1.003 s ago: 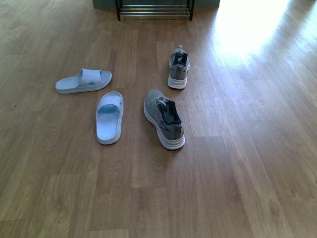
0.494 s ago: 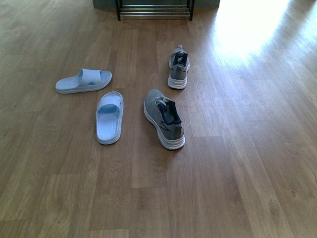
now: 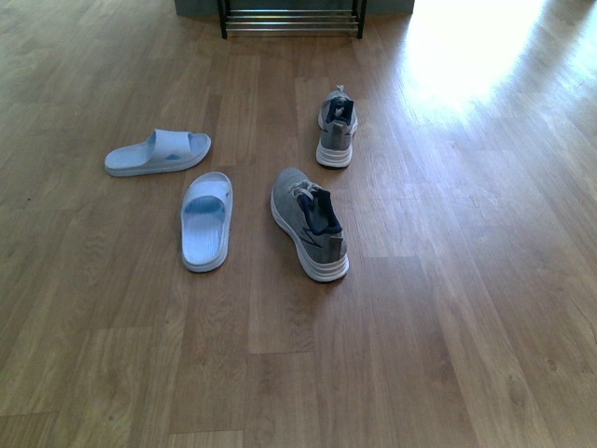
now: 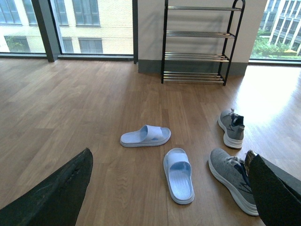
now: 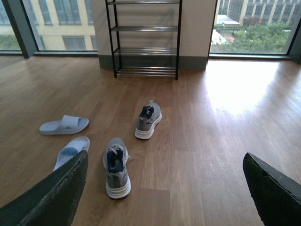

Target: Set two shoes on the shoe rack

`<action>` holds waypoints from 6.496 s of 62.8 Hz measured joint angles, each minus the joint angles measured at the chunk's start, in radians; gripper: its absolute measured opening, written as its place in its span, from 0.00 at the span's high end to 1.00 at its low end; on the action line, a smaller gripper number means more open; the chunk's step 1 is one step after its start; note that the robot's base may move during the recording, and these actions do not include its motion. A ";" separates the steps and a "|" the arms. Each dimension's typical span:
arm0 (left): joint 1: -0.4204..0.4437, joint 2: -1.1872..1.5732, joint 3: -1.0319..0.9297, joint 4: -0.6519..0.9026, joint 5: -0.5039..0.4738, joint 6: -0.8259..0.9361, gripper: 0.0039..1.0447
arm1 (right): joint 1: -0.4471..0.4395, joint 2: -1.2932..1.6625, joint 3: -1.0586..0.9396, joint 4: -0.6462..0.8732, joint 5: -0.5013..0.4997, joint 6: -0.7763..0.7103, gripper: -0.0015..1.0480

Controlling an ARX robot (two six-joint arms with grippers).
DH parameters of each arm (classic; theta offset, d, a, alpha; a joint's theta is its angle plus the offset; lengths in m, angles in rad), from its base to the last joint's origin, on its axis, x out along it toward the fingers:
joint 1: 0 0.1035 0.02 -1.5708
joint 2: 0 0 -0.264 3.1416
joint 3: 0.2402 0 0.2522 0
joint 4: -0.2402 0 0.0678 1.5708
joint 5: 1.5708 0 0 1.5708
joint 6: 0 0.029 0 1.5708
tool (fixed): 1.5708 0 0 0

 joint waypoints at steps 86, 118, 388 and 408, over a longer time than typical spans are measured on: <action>0.000 0.000 0.000 0.000 0.000 0.000 0.09 | 0.000 -0.001 0.000 0.000 -0.001 0.000 0.09; 0.000 0.000 0.000 0.000 -0.001 0.000 0.09 | 0.000 -0.001 0.000 0.000 -0.002 0.000 0.09; 0.000 0.000 0.000 0.000 0.000 0.000 0.09 | -0.506 1.161 0.322 0.311 -0.414 0.145 0.99; 0.000 0.000 0.000 0.000 0.000 0.000 0.09 | -0.512 1.138 0.315 0.309 -0.417 0.145 0.99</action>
